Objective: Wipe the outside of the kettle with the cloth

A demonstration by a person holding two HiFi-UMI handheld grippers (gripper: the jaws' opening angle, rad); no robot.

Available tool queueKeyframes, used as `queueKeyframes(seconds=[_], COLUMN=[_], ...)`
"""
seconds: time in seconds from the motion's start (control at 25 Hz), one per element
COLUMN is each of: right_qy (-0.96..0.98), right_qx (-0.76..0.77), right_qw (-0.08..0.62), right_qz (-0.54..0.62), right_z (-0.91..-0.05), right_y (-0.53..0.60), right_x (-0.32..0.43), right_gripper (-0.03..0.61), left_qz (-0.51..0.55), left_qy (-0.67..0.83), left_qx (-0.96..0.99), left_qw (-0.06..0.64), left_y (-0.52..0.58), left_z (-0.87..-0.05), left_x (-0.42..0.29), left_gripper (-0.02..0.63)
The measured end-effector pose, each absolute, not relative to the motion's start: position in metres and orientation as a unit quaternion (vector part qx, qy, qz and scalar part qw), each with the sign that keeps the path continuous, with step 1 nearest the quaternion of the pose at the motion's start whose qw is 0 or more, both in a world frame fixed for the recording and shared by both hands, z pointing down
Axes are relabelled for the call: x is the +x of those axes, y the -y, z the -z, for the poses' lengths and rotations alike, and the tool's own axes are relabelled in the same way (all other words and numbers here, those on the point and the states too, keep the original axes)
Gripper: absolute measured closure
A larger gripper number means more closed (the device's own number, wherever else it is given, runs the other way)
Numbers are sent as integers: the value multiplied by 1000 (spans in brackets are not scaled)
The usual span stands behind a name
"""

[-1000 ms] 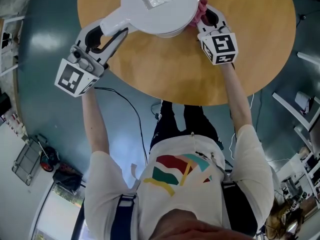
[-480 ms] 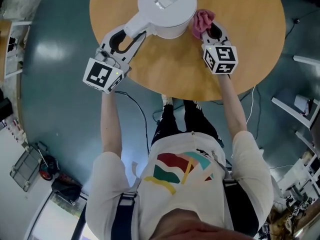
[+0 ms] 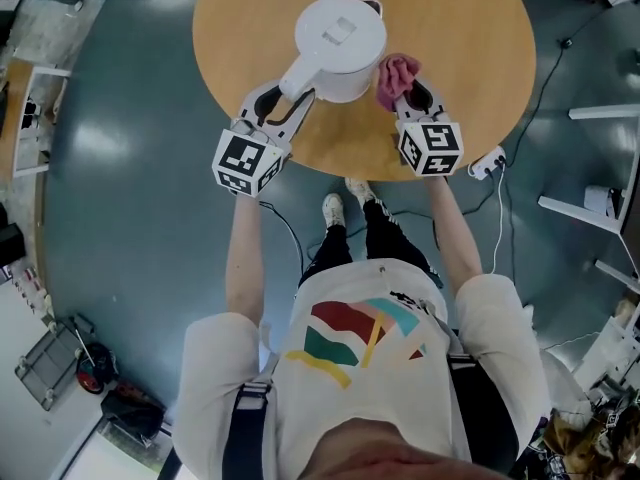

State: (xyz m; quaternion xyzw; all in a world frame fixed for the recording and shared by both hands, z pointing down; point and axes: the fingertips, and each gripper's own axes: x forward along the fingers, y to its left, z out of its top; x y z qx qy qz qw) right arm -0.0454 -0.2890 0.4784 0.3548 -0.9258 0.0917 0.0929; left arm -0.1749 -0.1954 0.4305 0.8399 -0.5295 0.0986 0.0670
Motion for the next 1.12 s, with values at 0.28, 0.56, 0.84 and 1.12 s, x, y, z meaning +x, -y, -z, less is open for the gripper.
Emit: queueKeyframes(seconds=[0.28, 0.56, 0.84, 1.12], right_qy=[913, 913, 914, 918], right_qx=[383, 389, 383, 373], right_qw=[92, 76, 88, 87], right_qz=[-105, -98, -98, -104], right_z=[-466, -438, -432, -434], right_y=[226, 186, 169, 161], right_x=[-22, 15, 59, 65], right_gripper=[532, 532, 531, 532], left_qz=[-31, -23, 75, 19], left_qy=[513, 486, 481, 501], left_qx=[854, 870, 868, 863], left_qw=[79, 82, 95, 66], left_y=[160, 137, 98, 95], left_z=[-419, -416, -407, -420], left_x=[-139, -89, -87, -99], left_gripper=[425, 420, 377, 379])
